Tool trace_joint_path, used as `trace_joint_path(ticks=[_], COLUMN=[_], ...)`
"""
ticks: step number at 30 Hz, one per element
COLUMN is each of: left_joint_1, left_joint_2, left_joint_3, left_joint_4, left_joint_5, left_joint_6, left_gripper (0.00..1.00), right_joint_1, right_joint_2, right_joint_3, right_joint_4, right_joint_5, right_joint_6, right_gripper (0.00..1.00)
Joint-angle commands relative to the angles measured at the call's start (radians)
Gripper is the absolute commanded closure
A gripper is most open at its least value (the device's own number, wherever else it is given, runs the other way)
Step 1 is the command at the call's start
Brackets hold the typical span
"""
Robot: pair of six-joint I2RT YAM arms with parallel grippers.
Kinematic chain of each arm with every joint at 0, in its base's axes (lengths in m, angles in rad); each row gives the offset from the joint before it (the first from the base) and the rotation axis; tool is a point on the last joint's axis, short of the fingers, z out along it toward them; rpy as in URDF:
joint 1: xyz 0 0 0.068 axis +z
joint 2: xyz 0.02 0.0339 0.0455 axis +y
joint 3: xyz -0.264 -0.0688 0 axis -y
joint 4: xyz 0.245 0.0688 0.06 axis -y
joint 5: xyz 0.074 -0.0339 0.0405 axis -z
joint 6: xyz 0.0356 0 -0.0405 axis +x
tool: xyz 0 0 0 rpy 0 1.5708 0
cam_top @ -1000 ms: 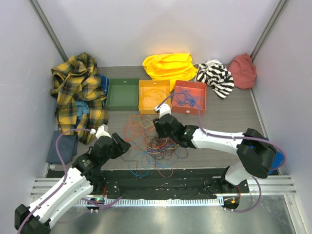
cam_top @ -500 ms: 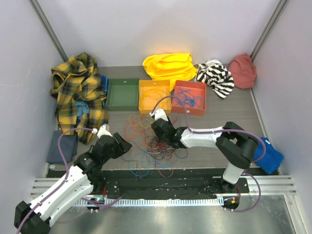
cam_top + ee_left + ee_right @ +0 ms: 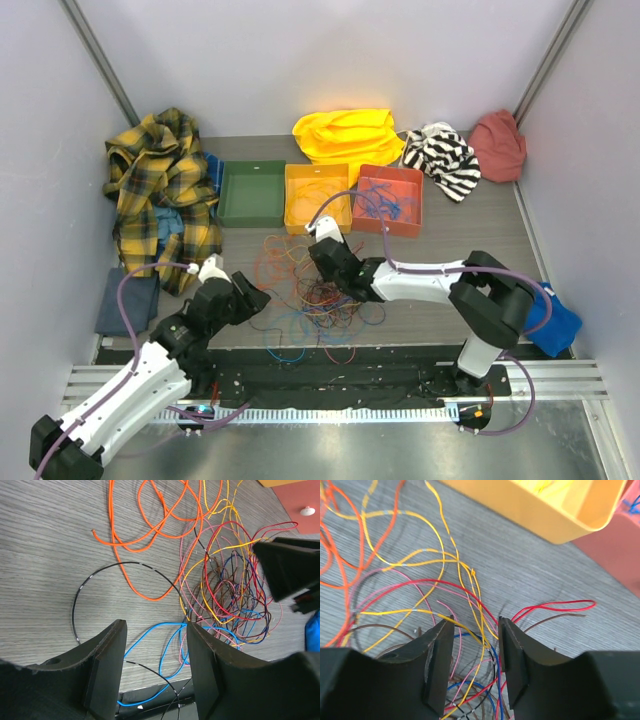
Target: Untangle the cables
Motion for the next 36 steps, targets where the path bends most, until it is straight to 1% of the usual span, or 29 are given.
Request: trace_joint_path(ticks=[1,3,8,9,11,12,14,15,18,19,21,24,25,27,28,30,31,33,34,36], left_joint_1=[0.000,0.002,0.002,0.002,0.002,0.002,0.002,0.002,0.002,0.002,0.002,0.000,0.002,0.002,0.002,0.000,0.002,0.002,0.002,0.002], left_joint_2=[0.022,0.029,0.040,0.037,0.020,0.016,-0.001,-0.006,-0.007,-0.007,-0.007,-0.013,-0.015,-0.018,-0.023,-0.027,-0.032,-0.033,-0.036,-0.041], left_joint_3=[0.001,0.000,0.003,0.003,0.000,0.000,-0.006,-0.006,-0.003,-0.003,-0.002,-0.006,-0.008,-0.009,-0.008,-0.008,-0.006,-0.009,-0.012,-0.014], left_joint_4=[0.046,0.053,0.063,0.060,0.049,0.046,0.041,0.040,0.040,0.041,0.038,0.040,0.040,0.040,0.040,0.040,0.040,0.040,0.040,0.040], left_joint_5=[-0.002,0.004,0.018,0.018,0.015,0.010,0.007,0.005,0.004,0.005,0.007,0.009,0.010,0.010,0.010,0.015,0.015,0.019,0.022,0.024], left_joint_6=[-0.003,-0.003,-0.003,-0.003,-0.002,-0.003,-0.003,-0.003,-0.003,-0.003,0.000,-0.002,-0.003,-0.005,-0.006,-0.006,-0.008,-0.011,-0.013,-0.016], left_gripper=[0.45,0.45,0.45,0.46,0.46,0.46,0.46,0.46,0.46,0.46,0.46,0.46,0.46,0.46,0.46,0.46,0.46,0.46,0.46,0.46], right_joint_1=[0.005,0.005,0.005,0.005,0.003,0.005,0.003,0.003,0.003,0.003,0.005,0.006,0.008,0.008,0.006,0.006,0.008,0.008,0.006,0.008], right_joint_2=[-0.095,-0.092,-0.003,0.006,0.020,0.017,0.003,-0.003,-0.057,-0.078,-0.170,-0.297,-0.325,-0.374,-0.383,-0.391,-0.387,-0.376,-0.359,-0.342], right_joint_3=[0.021,0.025,0.059,0.062,0.067,0.068,0.068,0.070,0.088,0.107,0.125,0.205,0.258,0.315,0.381,0.447,0.514,0.582,0.648,0.712], right_joint_4=[0.024,0.027,0.029,0.032,0.038,0.039,0.044,0.041,0.010,-0.002,-0.016,-0.088,-0.102,-0.132,-0.146,-0.184,-0.194,-0.223,-0.230,-0.255], right_joint_5=[0.024,0.025,0.024,0.025,0.027,0.031,0.036,0.047,0.065,0.077,0.090,0.097,0.099,0.100,0.100,0.096,0.094,0.087,0.085,0.082], right_joint_6=[0.008,-0.003,-0.015,-0.012,-0.006,-0.006,-0.011,-0.021,-0.037,-0.041,-0.050,-0.072,-0.089,-0.109,-0.119,-0.149,-0.159,-0.195,-0.204,-0.233], right_gripper=[0.53,0.56,0.60,0.65,0.70,0.77,0.83,0.90,0.99,0.99,0.99,0.99,0.99,0.99,0.99,0.99,0.99,0.99,0.99,0.99])
